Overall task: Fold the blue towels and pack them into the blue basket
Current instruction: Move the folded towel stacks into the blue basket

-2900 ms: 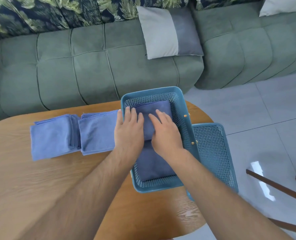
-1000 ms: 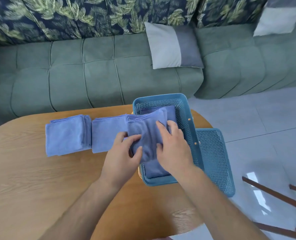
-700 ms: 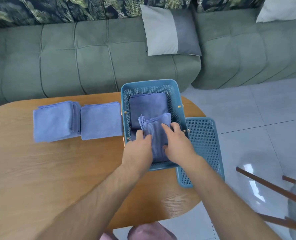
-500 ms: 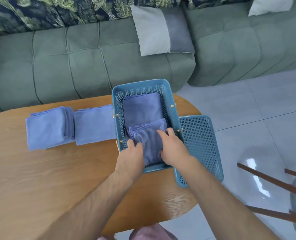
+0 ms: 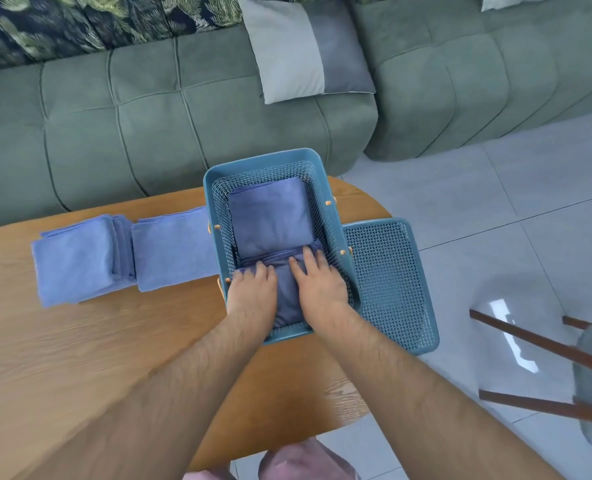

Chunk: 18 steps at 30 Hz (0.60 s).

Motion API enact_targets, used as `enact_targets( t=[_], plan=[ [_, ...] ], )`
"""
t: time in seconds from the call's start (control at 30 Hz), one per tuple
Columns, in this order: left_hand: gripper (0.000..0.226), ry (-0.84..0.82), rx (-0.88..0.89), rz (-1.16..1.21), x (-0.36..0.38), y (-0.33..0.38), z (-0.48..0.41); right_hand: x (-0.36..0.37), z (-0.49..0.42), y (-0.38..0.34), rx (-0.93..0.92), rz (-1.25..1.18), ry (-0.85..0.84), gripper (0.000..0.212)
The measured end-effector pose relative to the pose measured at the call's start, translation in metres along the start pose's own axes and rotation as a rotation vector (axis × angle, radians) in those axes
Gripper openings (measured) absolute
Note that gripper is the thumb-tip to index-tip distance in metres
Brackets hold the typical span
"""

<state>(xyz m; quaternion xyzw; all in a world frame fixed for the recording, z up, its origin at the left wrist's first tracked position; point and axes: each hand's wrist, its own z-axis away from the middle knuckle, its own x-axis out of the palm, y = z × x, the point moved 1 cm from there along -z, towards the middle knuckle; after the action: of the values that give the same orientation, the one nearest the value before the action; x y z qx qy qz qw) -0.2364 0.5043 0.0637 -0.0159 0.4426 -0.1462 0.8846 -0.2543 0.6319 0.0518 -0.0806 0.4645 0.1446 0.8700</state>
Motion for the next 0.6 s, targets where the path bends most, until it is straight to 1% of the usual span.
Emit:
enact_targets(
  t=[0.1,0.17,0.23,0.3,0.33,0.37,0.43,0.53,0.6],
  plan=[
    [0.078,0.026,0.009,0.004,-0.001,-0.003,0.002,-0.005,-0.001,0.002,-0.008,-0.005,-0.032,0.057],
    [0.076,0.106,0.017,0.017,-0.002,-0.009,0.013,-0.017,0.008,0.002,0.003,-0.019,-0.014,0.058],
    [0.073,0.296,0.034,0.094,-0.005,-0.024,0.027,-0.032,0.019,-0.002,0.008,-0.026,0.075,0.063],
    [0.060,0.552,0.048,0.223,-0.007,-0.044,0.039,-0.048,0.028,-0.013,0.001,-0.050,0.236,0.068],
    [0.056,0.645,0.020,0.277,-0.009,-0.059,0.043,-0.057,0.029,-0.022,-0.015,-0.083,0.308,0.071],
    [0.056,0.674,-0.026,0.319,-0.010,-0.074,0.047,-0.065,0.029,-0.032,-0.040,-0.116,0.359,0.074],
    [0.058,0.656,-0.118,0.364,-0.012,-0.106,0.051,-0.081,0.022,-0.054,-0.096,-0.153,0.430,0.076],
    [0.057,0.600,-0.209,0.376,0.002,-0.152,0.054,-0.103,0.008,-0.102,-0.227,-0.174,0.489,0.065],
    [0.053,0.576,-0.249,0.387,0.017,-0.179,0.056,-0.110,-0.002,-0.138,-0.290,-0.185,0.485,0.059]
  ],
)
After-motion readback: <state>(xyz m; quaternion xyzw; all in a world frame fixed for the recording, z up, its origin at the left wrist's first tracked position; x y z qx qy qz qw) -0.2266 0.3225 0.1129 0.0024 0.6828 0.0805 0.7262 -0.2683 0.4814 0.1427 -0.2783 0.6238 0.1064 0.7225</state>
